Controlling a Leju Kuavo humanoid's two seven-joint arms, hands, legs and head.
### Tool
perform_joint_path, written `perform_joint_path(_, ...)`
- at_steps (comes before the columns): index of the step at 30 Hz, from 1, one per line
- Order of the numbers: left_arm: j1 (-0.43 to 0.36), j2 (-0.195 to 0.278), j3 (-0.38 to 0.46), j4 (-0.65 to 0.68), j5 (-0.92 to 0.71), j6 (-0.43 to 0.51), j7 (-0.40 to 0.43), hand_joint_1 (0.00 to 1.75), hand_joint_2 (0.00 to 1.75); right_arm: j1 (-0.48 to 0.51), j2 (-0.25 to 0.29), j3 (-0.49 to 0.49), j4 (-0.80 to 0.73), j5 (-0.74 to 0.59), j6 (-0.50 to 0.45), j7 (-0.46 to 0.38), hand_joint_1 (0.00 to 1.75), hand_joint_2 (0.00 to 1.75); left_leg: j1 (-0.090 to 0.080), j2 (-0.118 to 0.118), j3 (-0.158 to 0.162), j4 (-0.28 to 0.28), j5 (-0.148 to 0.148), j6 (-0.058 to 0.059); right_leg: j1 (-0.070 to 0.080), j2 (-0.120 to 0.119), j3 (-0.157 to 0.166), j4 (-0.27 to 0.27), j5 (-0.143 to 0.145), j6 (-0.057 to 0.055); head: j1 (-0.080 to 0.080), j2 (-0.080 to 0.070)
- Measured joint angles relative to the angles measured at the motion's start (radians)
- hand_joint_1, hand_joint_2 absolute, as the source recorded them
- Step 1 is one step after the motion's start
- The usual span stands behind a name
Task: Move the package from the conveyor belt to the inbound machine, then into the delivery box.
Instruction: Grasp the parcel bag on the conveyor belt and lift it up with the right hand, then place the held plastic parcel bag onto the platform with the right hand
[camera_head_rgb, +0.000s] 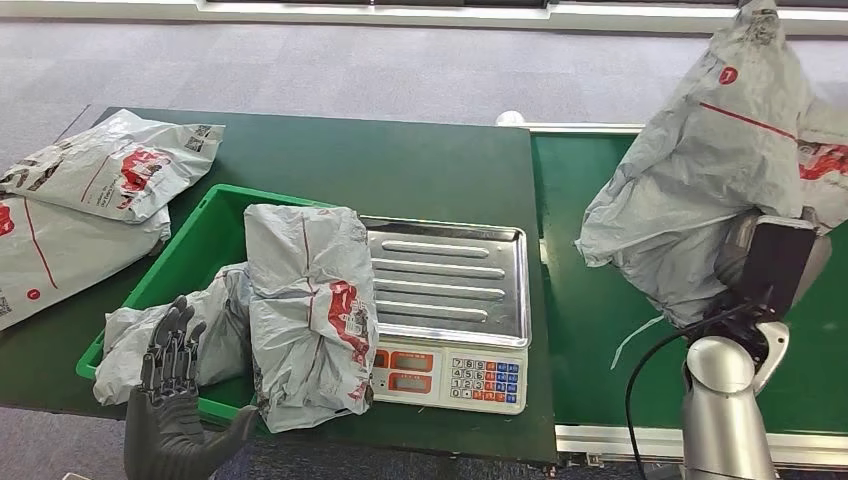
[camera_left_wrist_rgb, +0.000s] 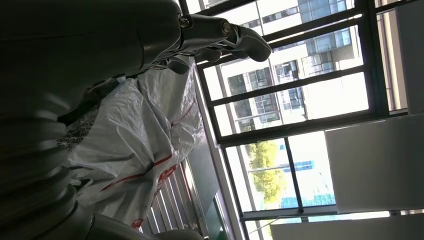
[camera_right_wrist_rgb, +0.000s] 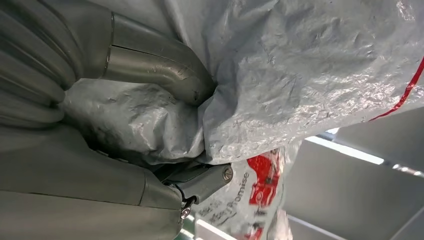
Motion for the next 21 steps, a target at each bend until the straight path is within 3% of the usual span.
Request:
perform_joint_path(6,-0.008,0.012,-0.003,0.009,0.009,0.015,-0.019,0.0,1.75,-0.006,0.0,0.087,-0.085,0.042,0.268,0.051,1.75,1.75,0.0,0.001,-0.004,0.0,0.001,0.0,0.0,0.001,0.0,0.0,0.001,0.0,0.0,0.0)
perform_joint_path(10,-0.049,0.025,-0.002,0.022,0.027,0.007,-0.025,0.0,1.75,-0.149,0.013,0.229,-0.001,0.181,0.478,0.146,1.75,1.75,0.0,0.005,-0.006,-0.001,0.003,-0.002,0.001,0.006,-0.003,0.001,0.004,-0.002,0.0,0.0)
perform_joint_path(15,-0.111,0.044,-0.002,0.056,0.063,-0.002,-0.004,0.0,1.75,-0.341,0.075,0.39,0.261,0.226,0.56,0.25,1.75,1.75,0.002,0.003,-0.004,-0.001,0.009,-0.002,0.002,0.003,-0.005,0.001,0.007,-0.002,0.0,0.0)
perform_joint_path(21,-0.146,0.072,-0.002,0.086,0.107,0.037,0.0,0.0,1.75,-0.454,0.167,0.505,0.597,0.25,0.562,0.23,1.75,1.75,0.003,0.001,-0.005,-0.001,0.009,-0.003,0.003,0.002,-0.006,0.001,0.008,-0.003,0.0,0.0)
